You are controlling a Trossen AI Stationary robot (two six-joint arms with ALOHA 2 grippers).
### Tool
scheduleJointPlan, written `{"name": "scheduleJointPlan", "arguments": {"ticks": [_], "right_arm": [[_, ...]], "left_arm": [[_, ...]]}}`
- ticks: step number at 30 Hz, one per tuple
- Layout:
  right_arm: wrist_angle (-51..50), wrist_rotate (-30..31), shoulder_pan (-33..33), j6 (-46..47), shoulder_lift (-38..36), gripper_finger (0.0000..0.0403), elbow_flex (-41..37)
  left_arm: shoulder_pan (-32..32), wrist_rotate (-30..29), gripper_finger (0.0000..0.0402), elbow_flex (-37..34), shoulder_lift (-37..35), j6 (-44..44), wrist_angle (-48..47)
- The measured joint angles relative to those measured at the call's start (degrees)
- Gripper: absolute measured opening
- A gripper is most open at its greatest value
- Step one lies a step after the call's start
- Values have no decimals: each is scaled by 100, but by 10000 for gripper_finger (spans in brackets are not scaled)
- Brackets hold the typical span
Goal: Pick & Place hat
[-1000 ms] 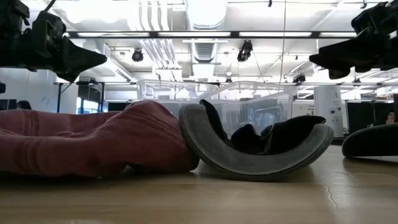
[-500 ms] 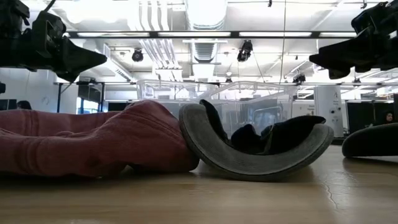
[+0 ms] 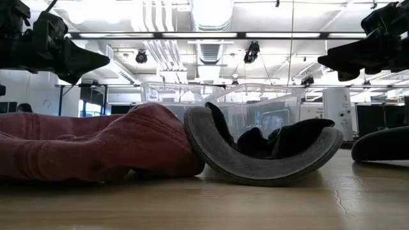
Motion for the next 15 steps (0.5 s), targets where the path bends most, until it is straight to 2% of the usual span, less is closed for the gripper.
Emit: {"name": "scheduleJointPlan", "arguments": {"ticks": [4, 9, 13, 15], "right_arm": [[9, -1, 0, 499, 0, 183, 0], [9, -1, 0, 2352, 0, 183, 0], [58, -4, 0, 3350, 0, 183, 0], [59, -142, 0, 4482, -2, 183, 0]], "left_arm": [[0, 1, 37, 0, 0, 1, -2], [2, 2, 37, 0, 0, 2, -2], [2, 0, 37, 0, 0, 2, -1], [0, 0, 37, 0, 0, 2, -2]]}}
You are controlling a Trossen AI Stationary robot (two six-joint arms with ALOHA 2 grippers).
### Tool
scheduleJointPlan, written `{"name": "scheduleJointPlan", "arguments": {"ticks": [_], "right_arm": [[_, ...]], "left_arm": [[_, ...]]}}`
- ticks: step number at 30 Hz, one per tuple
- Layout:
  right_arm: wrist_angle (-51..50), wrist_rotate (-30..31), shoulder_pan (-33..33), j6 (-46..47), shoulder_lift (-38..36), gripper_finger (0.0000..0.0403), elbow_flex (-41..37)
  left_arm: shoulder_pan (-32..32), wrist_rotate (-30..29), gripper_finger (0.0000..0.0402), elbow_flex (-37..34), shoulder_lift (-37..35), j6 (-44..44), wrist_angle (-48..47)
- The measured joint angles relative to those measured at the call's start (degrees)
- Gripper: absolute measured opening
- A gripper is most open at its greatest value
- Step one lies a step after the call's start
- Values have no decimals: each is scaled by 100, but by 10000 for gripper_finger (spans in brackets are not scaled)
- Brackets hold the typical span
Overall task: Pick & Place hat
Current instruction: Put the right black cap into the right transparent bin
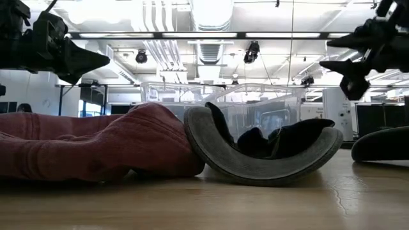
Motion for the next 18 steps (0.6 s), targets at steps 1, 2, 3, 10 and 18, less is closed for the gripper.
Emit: {"name": "scheduleJointPlan", "arguments": {"ticks": [1, 2, 3, 10, 18], "right_arm": [[-3, -66, 0, 595, -2, 183, 0], [-8, -76, 0, 1096, 1, 183, 0], [-25, -38, 0, 1452, 11, 183, 0], [-140, -212, 22, 1511, 100, 183, 0], [-33, -1345, 26, 1785, 852, 183, 12]], "left_arm": [[0, 2, 37, 0, 0, 0, 0], [2, 0, 37, 0, 0, 0, 0], [1, 0, 37, 0, 0, -1, 1], [2, 0, 37, 0, 2, 0, 2], [1, 0, 37, 0, 4, 0, 4]]}}
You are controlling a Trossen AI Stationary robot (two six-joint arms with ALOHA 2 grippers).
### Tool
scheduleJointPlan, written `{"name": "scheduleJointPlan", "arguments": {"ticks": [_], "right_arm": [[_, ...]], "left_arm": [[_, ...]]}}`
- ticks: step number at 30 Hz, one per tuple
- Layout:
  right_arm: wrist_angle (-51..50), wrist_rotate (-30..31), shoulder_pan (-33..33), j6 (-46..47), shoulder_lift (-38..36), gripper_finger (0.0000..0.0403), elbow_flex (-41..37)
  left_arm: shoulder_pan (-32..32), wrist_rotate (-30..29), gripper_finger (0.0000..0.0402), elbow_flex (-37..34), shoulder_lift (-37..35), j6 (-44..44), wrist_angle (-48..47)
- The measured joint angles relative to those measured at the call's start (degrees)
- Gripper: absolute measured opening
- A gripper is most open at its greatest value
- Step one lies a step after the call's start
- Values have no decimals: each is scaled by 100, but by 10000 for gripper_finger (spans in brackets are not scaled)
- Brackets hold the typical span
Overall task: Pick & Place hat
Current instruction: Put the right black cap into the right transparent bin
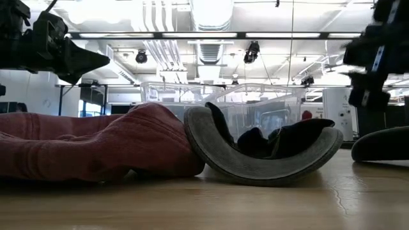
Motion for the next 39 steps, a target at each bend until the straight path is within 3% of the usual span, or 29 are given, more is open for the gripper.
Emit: {"name": "scheduleJointPlan", "arguments": {"ticks": [5, 13, 18, 24, 29, 32, 35, 39], "right_arm": [[-1423, 375, 0, -393, 1198, 183, 531], [-3919, 1060, -4, -1115, 3150, 183, 2424], [-5064, 848, -4, -1312, 4340, 184, 3208], [-5289, 154, -4, -1521, 5394, 217, 3409], [-5487, 93, -4, -1927, 5911, 262, 3481], [-5477, -371, -6, -2318, 6155, 280, 3464], [-5429, -805, 0, -2750, 6428, 281, 3435], [-5340, -863, -19, -3152, 6701, 255, 3422]], "left_arm": [[0, 2, 37, 0, 0, 0, 0], [0, 0, 37, 0, 0, 0, 2], [0, 0, 37, 0, 0, -1, 3], [1, 0, 37, 0, 0, -1, 4], [-1, 1, 37, 0, 0, -1, 4], [-1, 2, 37, 0, 0, -2, 4], [-1, 1, 37, 0, 1, 0, 4], [-1, 0, 37, 0, 2, 0, 6]]}}
